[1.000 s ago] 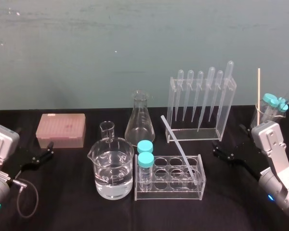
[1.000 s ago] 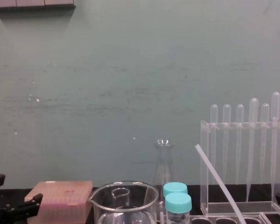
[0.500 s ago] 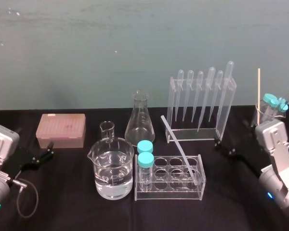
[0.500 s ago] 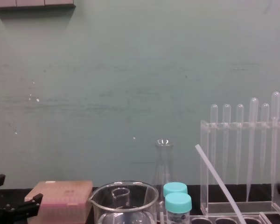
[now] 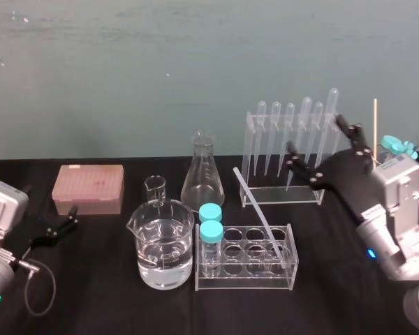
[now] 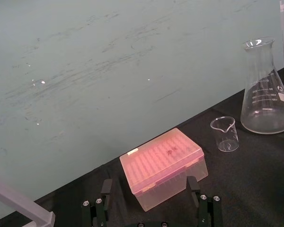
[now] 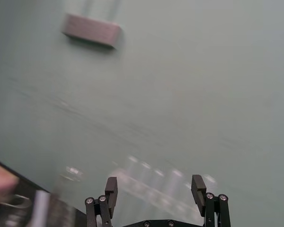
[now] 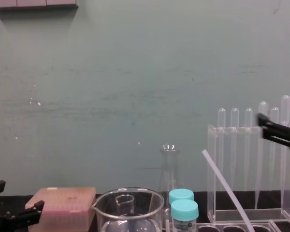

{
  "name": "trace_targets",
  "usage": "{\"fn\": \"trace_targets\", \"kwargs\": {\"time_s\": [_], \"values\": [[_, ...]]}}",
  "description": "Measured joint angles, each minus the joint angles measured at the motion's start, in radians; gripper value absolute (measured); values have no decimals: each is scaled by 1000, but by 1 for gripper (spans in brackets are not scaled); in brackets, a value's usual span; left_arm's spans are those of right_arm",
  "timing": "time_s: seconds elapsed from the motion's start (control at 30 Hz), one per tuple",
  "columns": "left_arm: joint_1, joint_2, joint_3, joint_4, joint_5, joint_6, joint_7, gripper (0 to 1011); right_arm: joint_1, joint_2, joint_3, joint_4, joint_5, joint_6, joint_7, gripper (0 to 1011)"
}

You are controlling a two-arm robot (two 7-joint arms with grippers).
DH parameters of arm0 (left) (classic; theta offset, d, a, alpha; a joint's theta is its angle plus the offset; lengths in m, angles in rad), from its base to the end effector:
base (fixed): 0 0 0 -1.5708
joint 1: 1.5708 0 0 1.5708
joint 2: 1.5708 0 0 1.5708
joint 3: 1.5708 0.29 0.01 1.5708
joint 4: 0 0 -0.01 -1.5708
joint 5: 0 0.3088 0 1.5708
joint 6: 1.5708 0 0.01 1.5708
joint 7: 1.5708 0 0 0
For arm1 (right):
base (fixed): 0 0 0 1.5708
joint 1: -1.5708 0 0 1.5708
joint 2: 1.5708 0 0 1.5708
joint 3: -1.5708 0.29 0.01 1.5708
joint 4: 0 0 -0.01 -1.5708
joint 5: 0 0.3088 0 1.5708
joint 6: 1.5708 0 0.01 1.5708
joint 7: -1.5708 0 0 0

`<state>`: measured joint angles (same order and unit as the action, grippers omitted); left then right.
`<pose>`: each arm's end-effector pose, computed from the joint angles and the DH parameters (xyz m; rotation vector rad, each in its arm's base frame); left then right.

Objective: Pick up the stirring rod with one hand, then place it down.

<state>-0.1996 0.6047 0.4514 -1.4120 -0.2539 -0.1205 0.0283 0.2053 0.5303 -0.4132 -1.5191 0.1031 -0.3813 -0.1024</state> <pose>0.3581 0.0827 -0.3022 0.3045 -0.2851 1.2480 0.3622 -0.0451 -0.2679 0.0251 -0.5909 -1.2099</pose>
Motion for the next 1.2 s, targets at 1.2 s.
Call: {"fn": "trace_targets", "kwargs": {"time_s": [1.2], "values": [[0, 0, 0, 0, 0, 0, 0, 1000, 112, -103, -57, 113, 301, 360, 430, 1003]]}}
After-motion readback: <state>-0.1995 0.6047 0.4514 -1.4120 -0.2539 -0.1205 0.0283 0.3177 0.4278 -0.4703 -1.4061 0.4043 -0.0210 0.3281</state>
